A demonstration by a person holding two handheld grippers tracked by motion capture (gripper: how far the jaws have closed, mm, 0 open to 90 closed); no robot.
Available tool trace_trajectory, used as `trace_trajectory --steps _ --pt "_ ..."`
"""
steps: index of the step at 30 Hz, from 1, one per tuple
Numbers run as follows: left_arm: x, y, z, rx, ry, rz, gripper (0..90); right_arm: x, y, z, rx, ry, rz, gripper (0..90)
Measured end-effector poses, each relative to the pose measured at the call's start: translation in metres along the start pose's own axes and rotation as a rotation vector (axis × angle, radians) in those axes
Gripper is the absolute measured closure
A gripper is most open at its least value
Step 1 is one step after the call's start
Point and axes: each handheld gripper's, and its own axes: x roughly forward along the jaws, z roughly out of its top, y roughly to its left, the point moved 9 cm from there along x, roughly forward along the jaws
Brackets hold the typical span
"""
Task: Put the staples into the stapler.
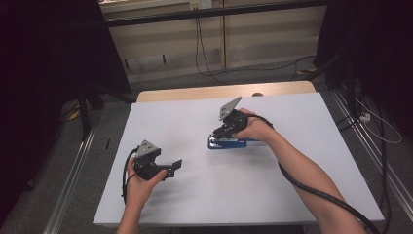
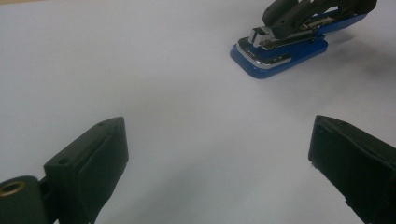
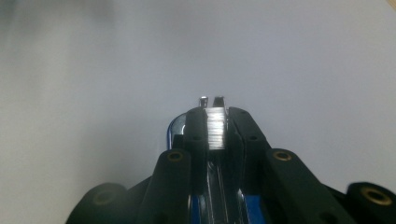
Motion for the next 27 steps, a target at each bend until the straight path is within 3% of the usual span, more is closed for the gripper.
trace_trajectory --steps 4,8,15,27 --pt "-0.001 0.000 0.000 -0.001 -0.001 0.002 5.0 0.001 0.000 0.001 0.001 -0.002 0.001 77.6" --pt "-0.001 0.001 0.000 -0.002 -0.002 0.001 5.0 0.001 -0.001 0.000 0.013 -0.002 -0.007 71.0" --pt "0.001 0.000 0.001 0.001 -0.004 -0.001 5.1 -0.008 -0.001 -0.002 0.057 -0.029 -0.025 63.4" --pt "0.005 -0.005 0.004 0.007 -0.004 -0.018 5.1 -0.036 -0.003 -0.013 0.145 -0.069 -0.116 45.7"
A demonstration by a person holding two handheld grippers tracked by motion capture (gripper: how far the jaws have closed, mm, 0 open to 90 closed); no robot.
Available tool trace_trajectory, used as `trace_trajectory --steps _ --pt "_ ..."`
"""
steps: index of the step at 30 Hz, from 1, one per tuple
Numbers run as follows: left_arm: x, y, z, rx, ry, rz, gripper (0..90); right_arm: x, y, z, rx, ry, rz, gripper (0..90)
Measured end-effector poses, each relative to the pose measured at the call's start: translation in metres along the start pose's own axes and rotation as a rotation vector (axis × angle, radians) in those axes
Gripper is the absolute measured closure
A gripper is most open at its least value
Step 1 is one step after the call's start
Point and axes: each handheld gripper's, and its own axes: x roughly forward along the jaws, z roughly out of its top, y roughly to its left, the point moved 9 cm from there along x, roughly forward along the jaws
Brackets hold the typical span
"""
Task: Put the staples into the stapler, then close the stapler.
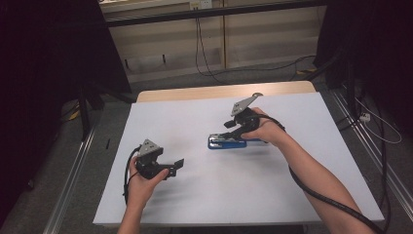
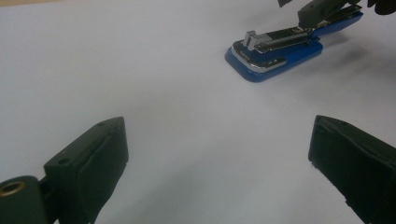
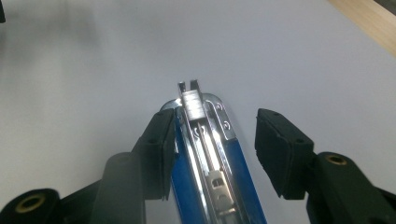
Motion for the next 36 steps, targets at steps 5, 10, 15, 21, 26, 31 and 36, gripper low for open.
trace_trajectory --steps 5,10,15,21,26,31,36 --pt "0.001 -0.003 0.002 0.003 -0.003 -0.009 5.0 -0.013 -0.001 -0.005 0.012 -0.006 -0.037 40.8" --pt "0.001 -0.005 0.003 0.006 -0.006 -0.015 5.1 -0.022 0.002 -0.011 0.020 -0.002 -0.058 36.5" --pt "0.002 -0.008 0.004 0.009 -0.005 -0.023 5.1 -0.031 0.005 -0.018 0.036 -0.011 -0.081 32.7" --pt "0.002 -0.009 0.006 0.009 -0.012 -0.031 5.1 -0.043 0.006 -0.029 0.072 -0.027 -0.130 24.8" --pt "0.005 -0.010 0.007 0.011 -0.012 -0.036 5.1 -0.051 0.006 -0.041 0.099 -0.028 -0.171 19.8" --pt "0.008 -0.012 0.007 0.018 -0.006 -0.041 5.2 -0.061 0.006 -0.049 0.111 -0.038 -0.202 18.2" --pt "0.012 -0.013 0.008 0.014 -0.007 -0.042 5.9 -0.069 0.006 -0.060 0.124 -0.035 -0.237 16.6"
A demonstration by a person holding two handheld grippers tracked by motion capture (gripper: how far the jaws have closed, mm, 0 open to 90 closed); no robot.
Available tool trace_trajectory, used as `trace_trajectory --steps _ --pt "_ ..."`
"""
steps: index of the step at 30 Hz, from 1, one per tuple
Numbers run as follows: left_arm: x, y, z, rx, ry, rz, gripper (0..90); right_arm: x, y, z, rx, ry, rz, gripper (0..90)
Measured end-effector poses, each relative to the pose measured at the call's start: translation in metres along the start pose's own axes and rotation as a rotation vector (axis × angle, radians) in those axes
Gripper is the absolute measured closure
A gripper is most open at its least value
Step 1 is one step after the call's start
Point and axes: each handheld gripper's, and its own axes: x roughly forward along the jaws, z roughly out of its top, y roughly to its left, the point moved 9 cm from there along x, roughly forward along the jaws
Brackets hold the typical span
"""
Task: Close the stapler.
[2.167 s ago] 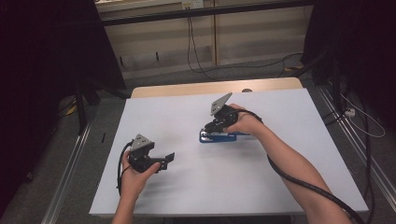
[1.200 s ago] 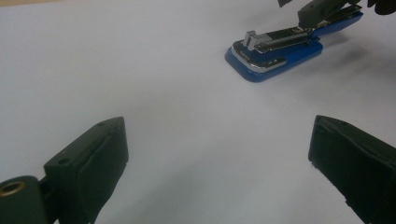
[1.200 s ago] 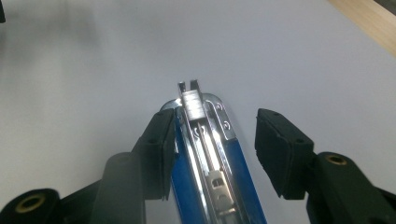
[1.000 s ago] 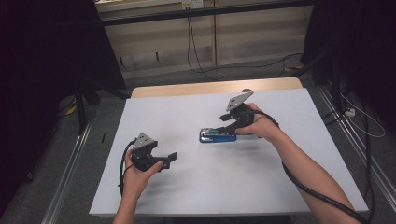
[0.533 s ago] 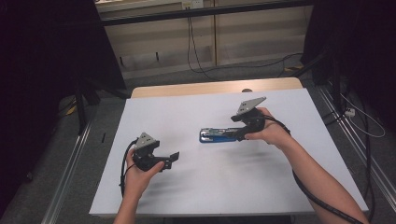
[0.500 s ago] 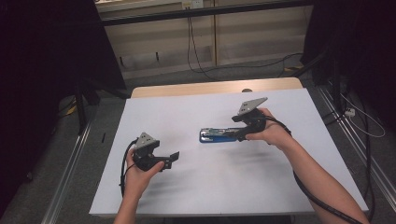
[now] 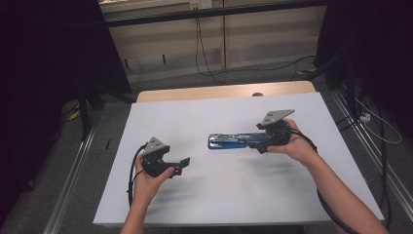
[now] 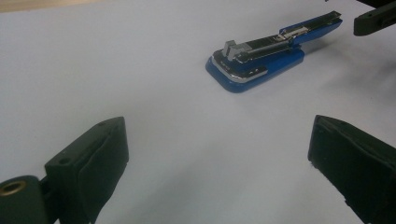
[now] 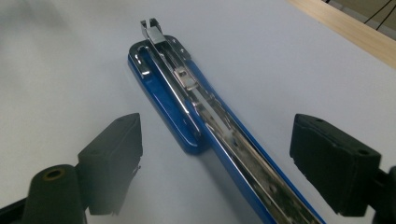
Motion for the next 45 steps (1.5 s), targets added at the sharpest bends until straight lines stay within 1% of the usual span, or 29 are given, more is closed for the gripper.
trace_trajectory --steps 4,5,6,7,9,16,22,23,24,25,27,28,30,31,33,34,35,36,39,41,44,45 --pt "0.003 -0.002 0.002 0.000 -0.001 -0.006 6.2 -0.008 -0.004 -0.008 0.030 -0.019 -0.026 15.8" --pt "0.004 -0.003 0.002 0.007 0.005 -0.008 6.4 -0.010 -0.004 -0.011 0.032 -0.017 -0.035 15.8" --pt "0.005 -0.005 0.003 0.006 0.001 -0.011 6.9 -0.012 -0.005 -0.013 0.032 -0.014 -0.045 15.7" --pt "0.006 -0.005 0.003 0.016 0.008 -0.013 7.3 -0.014 -0.006 -0.015 0.034 -0.014 -0.052 15.7" --pt "0.009 -0.007 0.003 0.020 0.009 -0.017 7.9 -0.018 -0.007 -0.019 0.041 -0.019 -0.062 15.7" --pt "0.016 -0.012 0.007 0.034 0.009 -0.024 16.0 -0.032 -0.012 -0.031 0.069 -0.030 -0.102 15.3" --pt "0.025 -0.019 0.011 0.053 0.000 -0.037 29.4 -0.038 -0.016 -0.044 0.091 -0.031 -0.139 15.1" --pt "0.027 -0.020 0.011 0.055 -0.001 -0.043 33.8 -0.039 -0.016 -0.046 0.098 -0.031 -0.142 15.1" --pt "0.028 -0.021 0.011 0.067 0.004 -0.040 37.8 -0.039 -0.017 -0.047 0.100 -0.032 -0.146 15.1" --pt "0.030 -0.022 0.011 0.068 0.006 -0.041 39.1 -0.039 -0.017 -0.049 0.100 -0.028 -0.152 15.1" --pt "0.033 -0.024 0.012 0.077 0.009 -0.050 47.0 -0.040 -0.019 -0.052 0.081 -0.008 -0.174 15.1" --pt "0.034 -0.025 0.013 0.087 0.006 -0.044 48.4 -0.040 -0.019 -0.053 0.078 -0.004 -0.178 15.1" --pt "0.038 -0.028 0.014 0.095 0.003 -0.045 56.7 -0.042 -0.020 -0.055 0.090 -0.010 -0.183 15.2" --pt "0.040 -0.028 0.015 0.092 0.001 -0.045 58.7 -0.042 -0.021 -0.056 0.096 -0.013 -0.186 15.3" --pt "0.045 -0.029 0.015 0.094 0.004 -0.046 65.7 -0.045 -0.024 -0.058 0.110 -0.015 -0.199 15.3" --pt "0.047 -0.029 0.016 0.103 0.007 -0.042 68.5 -0.045 -0.026 -0.058 0.117 -0.022 -0.205 15.5" --pt "0.050 -0.031 0.016 0.097 0.008 -0.047 71.4 -0.046 -0.027 -0.059 0.127 -0.028 -0.209 15.9" --pt "0.052 -0.031 0.016 0.098 0.010 -0.044 74.4 -0.047 -0.029 -0.060 0.136 -0.031 -0.212 16.5" --pt "0.058 -0.031 0.017 0.099 0.010 -0.041 80.9 -0.048 -0.032 -0.064 0.150 -0.029 -0.217 18.7" --pt "0.062 -0.030 0.016 0.092 0.014 -0.038 84.5 -0.048 -0.033 -0.065 0.153 -0.025 -0.219 19.9" --pt "0.067 -0.029 0.016 0.094 0.018 -0.038 89.2 -0.048 -0.033 -0.066 0.154 -0.021 -0.223 23.6" --pt "0.069 -0.028 0.016 0.102 0.021 -0.034 90.0 -0.047 -0.033 -0.066 0.156 -0.022 -0.221 24.7"
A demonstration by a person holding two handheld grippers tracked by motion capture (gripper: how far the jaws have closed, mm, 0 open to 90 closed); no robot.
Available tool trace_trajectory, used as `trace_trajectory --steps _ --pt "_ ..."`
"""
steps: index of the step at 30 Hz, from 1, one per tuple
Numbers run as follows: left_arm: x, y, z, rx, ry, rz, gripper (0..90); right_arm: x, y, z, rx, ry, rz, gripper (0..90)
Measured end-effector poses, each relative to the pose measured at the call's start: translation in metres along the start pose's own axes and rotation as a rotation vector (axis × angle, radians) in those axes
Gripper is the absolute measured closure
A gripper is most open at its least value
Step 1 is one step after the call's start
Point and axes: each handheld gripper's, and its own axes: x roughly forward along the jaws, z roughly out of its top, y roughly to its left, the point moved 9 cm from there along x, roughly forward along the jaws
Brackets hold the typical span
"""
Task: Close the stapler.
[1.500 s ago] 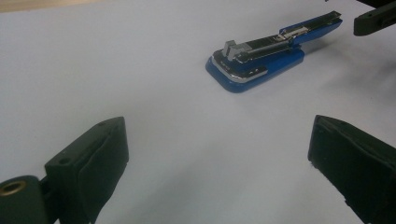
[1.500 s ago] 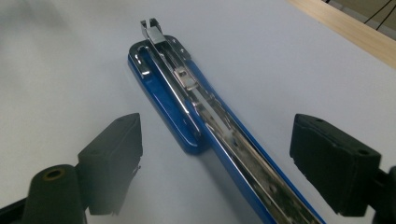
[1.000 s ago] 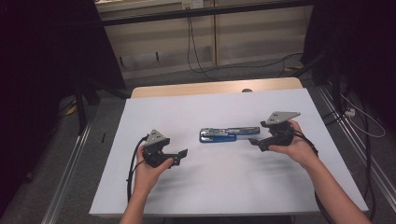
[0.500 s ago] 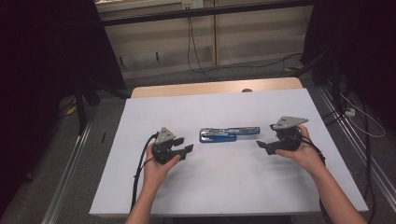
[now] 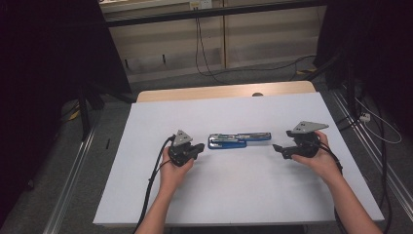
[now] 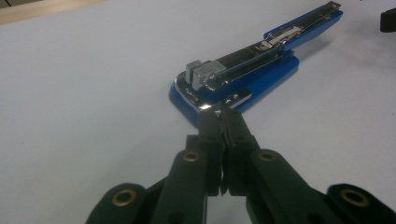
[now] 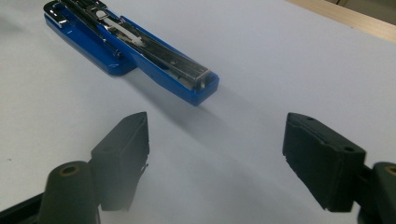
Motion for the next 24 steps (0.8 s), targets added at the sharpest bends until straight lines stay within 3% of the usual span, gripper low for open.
trace_trajectory --steps 17,24 --pt "0.028 0.001 0.000 -0.022 0.016 -0.002 90.0 0.010 -0.001 0.001 -0.013 0.016 -0.004 30.0" --pt "0.033 0.000 0.003 -0.025 0.017 -0.001 90.0 0.012 -0.001 0.001 -0.009 0.019 0.007 39.3"
